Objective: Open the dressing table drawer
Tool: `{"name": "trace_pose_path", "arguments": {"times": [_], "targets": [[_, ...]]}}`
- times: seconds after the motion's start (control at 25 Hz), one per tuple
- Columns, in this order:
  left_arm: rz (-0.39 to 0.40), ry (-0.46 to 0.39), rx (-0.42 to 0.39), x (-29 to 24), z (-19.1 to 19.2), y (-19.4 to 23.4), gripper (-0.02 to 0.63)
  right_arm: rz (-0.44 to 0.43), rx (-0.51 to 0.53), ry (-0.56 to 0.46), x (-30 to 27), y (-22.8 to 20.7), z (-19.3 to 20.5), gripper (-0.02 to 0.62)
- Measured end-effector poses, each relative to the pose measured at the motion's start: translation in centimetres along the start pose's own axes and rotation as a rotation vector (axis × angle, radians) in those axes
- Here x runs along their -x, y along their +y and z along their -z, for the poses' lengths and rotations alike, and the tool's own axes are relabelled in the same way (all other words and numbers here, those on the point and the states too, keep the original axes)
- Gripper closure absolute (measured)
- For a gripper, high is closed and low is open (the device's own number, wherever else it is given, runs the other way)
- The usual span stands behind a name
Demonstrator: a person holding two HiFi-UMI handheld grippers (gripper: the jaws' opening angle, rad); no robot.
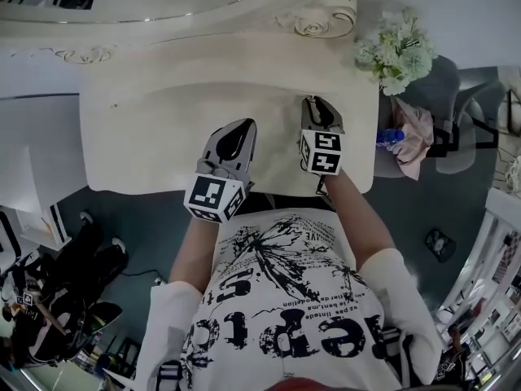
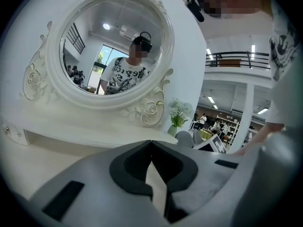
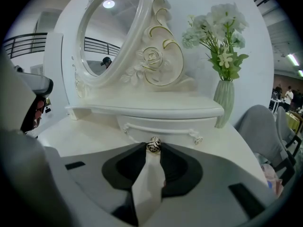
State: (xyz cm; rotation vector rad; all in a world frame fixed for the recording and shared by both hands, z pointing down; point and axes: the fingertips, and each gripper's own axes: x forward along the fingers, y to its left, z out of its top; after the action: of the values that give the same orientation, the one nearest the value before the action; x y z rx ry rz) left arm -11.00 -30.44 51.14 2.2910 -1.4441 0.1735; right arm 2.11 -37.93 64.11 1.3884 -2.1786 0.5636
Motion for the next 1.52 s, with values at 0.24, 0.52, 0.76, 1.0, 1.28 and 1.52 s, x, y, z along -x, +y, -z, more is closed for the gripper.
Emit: {"name": "trace_pose_path", "arguments": {"times": [0.24, 0.52, 0.76, 1.0, 1.28, 1.52], "targets": [[0.016, 0.001, -0.002, 0.8, 0.0, 0.0, 0.588, 0.006, 0.015, 0.016, 1.2, 0.4, 1.2, 0.491], [0.01, 0.004, -0.016, 1.8, 0.3, -0.2, 0.588, -0.005, 0.006, 0.028, 2.7, 1.0, 2.5, 0.491], [0.005, 0.001, -0.025, 2.7, 0.8, -0.7, 0.588, -0.012, 0.003, 0.033, 3.9, 1.2, 3.5, 0.491], [0.003, 0.004, -0.026, 3.5, 1.2, -1.4, 0.588, -0.018, -0.005, 0.035, 4.6, 1.6, 4.1, 0.491], [-0.004, 0.002, -0.032, 4.0, 1.0, -1.6, 0.588, -0.032, -0.053, 0.04, 4.8, 1.6, 4.3, 0.491], [0.005, 0.006, -0.05, 4.2, 0.1, -1.6, 0.588, -0.026, -0.078, 0.053, 5.7, 1.4, 3.8, 0.469]]}}
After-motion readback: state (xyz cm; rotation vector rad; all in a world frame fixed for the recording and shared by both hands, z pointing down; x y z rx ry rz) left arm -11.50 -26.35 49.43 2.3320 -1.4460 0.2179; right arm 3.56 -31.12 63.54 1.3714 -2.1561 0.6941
